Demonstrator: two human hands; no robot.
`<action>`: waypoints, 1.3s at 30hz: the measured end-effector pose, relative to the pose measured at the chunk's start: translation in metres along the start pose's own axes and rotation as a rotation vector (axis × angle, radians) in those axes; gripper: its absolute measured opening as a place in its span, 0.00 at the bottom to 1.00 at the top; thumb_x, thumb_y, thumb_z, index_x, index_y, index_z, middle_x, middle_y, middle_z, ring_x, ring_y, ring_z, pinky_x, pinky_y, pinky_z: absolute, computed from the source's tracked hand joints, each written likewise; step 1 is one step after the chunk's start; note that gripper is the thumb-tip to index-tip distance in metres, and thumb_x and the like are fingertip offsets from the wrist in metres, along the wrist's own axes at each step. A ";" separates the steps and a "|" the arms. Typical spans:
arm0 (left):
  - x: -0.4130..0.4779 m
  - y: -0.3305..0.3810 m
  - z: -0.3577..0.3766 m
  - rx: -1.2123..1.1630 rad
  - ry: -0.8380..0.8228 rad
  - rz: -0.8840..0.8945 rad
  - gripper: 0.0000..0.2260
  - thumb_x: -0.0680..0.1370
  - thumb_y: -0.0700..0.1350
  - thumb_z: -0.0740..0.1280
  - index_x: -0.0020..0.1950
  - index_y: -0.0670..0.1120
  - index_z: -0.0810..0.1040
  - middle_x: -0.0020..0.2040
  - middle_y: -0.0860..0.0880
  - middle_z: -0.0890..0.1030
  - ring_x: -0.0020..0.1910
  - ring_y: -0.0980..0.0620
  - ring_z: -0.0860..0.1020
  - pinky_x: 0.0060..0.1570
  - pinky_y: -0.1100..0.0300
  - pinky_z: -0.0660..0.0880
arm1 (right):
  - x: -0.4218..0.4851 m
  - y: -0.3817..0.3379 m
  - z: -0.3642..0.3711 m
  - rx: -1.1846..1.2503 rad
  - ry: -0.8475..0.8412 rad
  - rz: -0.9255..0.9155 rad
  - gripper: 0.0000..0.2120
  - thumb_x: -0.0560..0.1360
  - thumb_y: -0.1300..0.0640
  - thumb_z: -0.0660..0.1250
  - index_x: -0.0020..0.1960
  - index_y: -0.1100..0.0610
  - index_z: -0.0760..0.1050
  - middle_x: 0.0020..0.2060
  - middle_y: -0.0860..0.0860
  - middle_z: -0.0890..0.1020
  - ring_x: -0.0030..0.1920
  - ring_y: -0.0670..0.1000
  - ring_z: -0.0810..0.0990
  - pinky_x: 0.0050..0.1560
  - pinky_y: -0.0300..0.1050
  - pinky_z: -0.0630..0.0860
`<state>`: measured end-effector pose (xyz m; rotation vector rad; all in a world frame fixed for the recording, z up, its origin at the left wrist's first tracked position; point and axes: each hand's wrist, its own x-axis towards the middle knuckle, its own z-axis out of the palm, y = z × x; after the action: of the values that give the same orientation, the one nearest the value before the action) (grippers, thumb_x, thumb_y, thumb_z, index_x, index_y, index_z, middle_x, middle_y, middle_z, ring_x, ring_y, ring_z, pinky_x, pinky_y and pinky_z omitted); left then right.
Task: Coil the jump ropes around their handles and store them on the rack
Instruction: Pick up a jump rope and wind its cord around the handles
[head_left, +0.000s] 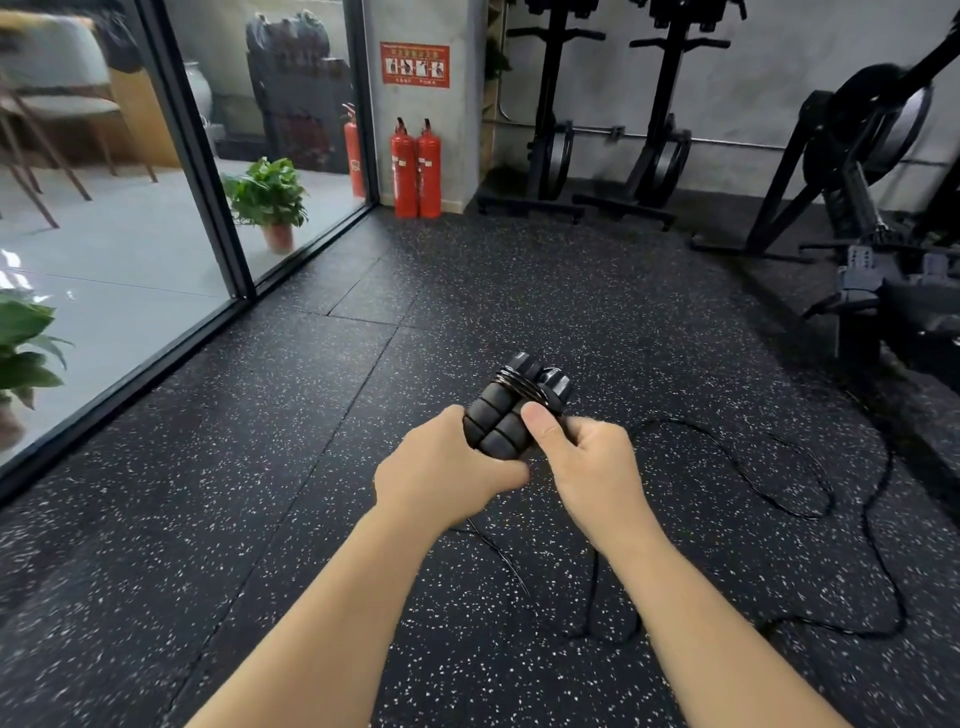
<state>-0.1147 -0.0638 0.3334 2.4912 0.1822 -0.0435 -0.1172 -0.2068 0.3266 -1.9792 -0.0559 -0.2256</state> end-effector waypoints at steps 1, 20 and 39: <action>-0.001 0.003 0.000 0.057 0.037 0.005 0.18 0.64 0.62 0.70 0.44 0.53 0.70 0.39 0.57 0.78 0.39 0.56 0.76 0.39 0.58 0.70 | 0.000 0.000 -0.001 0.003 0.002 0.005 0.24 0.78 0.45 0.64 0.31 0.62 0.75 0.16 0.42 0.66 0.20 0.43 0.61 0.26 0.40 0.58; 0.028 -0.023 -0.009 0.198 0.200 -0.065 0.17 0.67 0.55 0.70 0.49 0.51 0.70 0.39 0.55 0.76 0.42 0.48 0.78 0.36 0.59 0.68 | -0.026 -0.038 -0.027 -0.909 -0.008 -0.057 0.22 0.83 0.45 0.50 0.32 0.51 0.63 0.29 0.45 0.71 0.29 0.46 0.67 0.29 0.42 0.61; -0.004 0.000 0.009 0.307 0.055 1.039 0.08 0.68 0.52 0.60 0.43 0.51 0.72 0.34 0.55 0.73 0.34 0.51 0.73 0.41 0.50 0.74 | 0.022 0.004 -0.060 -0.513 -0.212 -0.146 0.32 0.77 0.39 0.63 0.23 0.55 0.57 0.18 0.45 0.61 0.24 0.48 0.59 0.32 0.44 0.59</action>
<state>-0.1181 -0.0700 0.3264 2.5757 -1.1642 0.4535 -0.1033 -0.2648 0.3506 -2.5086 -0.3059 -0.1297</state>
